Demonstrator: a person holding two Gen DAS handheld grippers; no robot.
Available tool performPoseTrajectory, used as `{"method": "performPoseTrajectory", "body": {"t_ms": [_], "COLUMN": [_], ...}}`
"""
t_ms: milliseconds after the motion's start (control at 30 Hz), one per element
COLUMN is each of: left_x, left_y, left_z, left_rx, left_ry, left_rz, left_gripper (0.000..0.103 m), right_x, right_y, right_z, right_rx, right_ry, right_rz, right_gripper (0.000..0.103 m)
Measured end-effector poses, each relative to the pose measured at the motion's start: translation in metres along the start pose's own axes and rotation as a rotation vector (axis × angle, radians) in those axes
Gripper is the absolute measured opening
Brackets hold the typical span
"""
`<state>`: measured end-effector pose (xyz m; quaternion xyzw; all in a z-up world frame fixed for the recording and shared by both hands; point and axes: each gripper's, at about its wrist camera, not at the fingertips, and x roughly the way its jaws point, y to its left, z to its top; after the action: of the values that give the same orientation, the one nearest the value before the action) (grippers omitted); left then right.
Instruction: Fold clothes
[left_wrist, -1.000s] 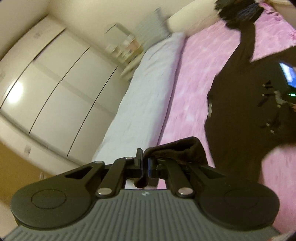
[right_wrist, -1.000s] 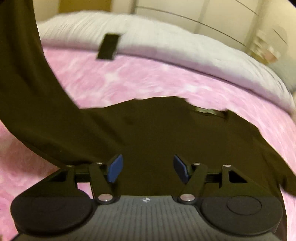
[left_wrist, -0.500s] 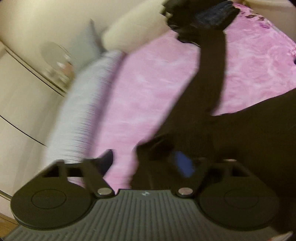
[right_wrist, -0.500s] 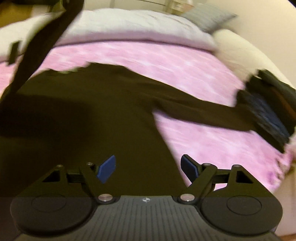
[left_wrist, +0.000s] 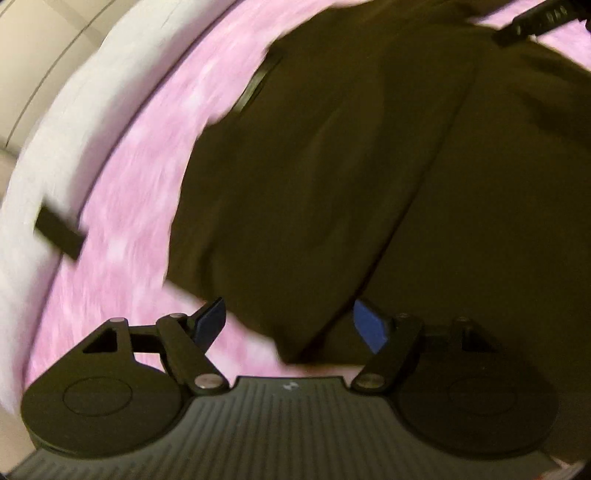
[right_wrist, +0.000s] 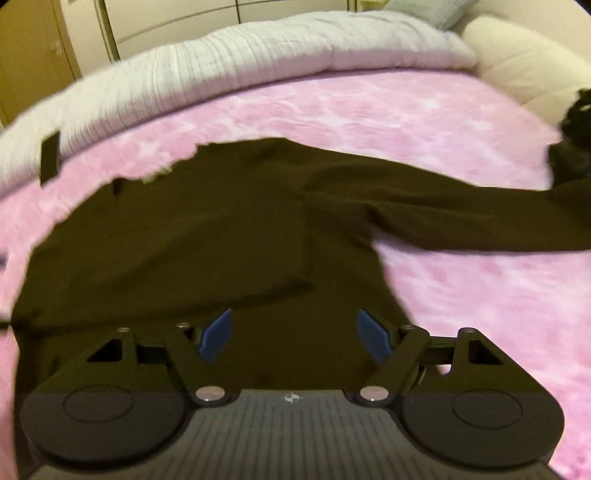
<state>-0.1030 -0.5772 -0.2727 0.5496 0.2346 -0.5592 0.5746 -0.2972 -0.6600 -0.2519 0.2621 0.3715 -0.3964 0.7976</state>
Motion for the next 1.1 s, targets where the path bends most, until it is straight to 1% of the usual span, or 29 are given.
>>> {"method": "performPoseTrajectory", "body": {"t_ms": [33, 100, 167, 233, 300, 367, 433, 533, 600, 700, 767, 833, 967, 1100], "left_x": [0.005, 0.014, 0.022, 0.025, 0.026, 0.02, 0.009, -0.015, -0.03, -0.047, -0.053, -0.053, -0.049, -0.059], "left_y": [0.005, 0.006, 0.001, -0.006, -0.009, -0.006, 0.0, 0.006, 0.004, -0.006, -0.014, -0.028, -0.054, -0.081], "left_z": [-0.008, -0.017, -0.021, -0.023, -0.027, -0.031, -0.034, -0.033, -0.03, -0.021, -0.014, -0.002, 0.035, 0.081], "left_rx": [-0.038, -0.085, -0.087, -0.072, -0.084, -0.127, -0.171, -0.213, -0.209, -0.153, -0.129, -0.1, -0.011, 0.018], "left_ry": [0.009, -0.001, -0.009, -0.01, 0.004, 0.011, 0.009, -0.016, -0.032, -0.094, -0.14, -0.169, -0.201, -0.236], "left_rz": [-0.019, -0.055, -0.089, -0.103, -0.127, -0.124, -0.11, -0.079, -0.063, -0.042, -0.04, -0.062, -0.087, -0.093], "left_gripper": [0.073, 0.072, 0.072, 0.072, 0.073, 0.073, 0.073, 0.074, 0.076, 0.082, 0.082, 0.082, 0.082, 0.086], "right_x": [0.008, 0.021, 0.034, 0.043, 0.048, 0.053, 0.061, 0.055, 0.04, 0.013, -0.006, -0.025, -0.065, -0.094], "right_y": [0.004, 0.01, 0.016, 0.024, 0.033, 0.042, 0.048, 0.047, 0.043, 0.029, 0.014, -0.003, -0.048, -0.105], "right_z": [0.005, 0.013, 0.017, 0.019, 0.018, 0.017, 0.013, 0.008, 0.007, 0.008, 0.007, 0.008, 0.013, 0.025], "right_rx": [-0.001, -0.017, -0.05, -0.095, -0.144, -0.19, -0.219, -0.181, -0.15, -0.088, -0.047, -0.009, 0.056, 0.115], "right_ry": [-0.001, -0.009, -0.01, 0.0, 0.012, 0.029, 0.081, 0.115, 0.113, 0.092, 0.07, 0.042, -0.01, -0.056], "right_rz": [0.002, 0.014, 0.032, 0.049, 0.078, 0.104, 0.102, 0.072, 0.058, 0.007, -0.041, -0.095, -0.206, -0.286], "right_gripper": [0.076, 0.075, 0.075, 0.075, 0.075, 0.076, 0.076, 0.076, 0.076, 0.076, 0.076, 0.077, 0.077, 0.077]}}
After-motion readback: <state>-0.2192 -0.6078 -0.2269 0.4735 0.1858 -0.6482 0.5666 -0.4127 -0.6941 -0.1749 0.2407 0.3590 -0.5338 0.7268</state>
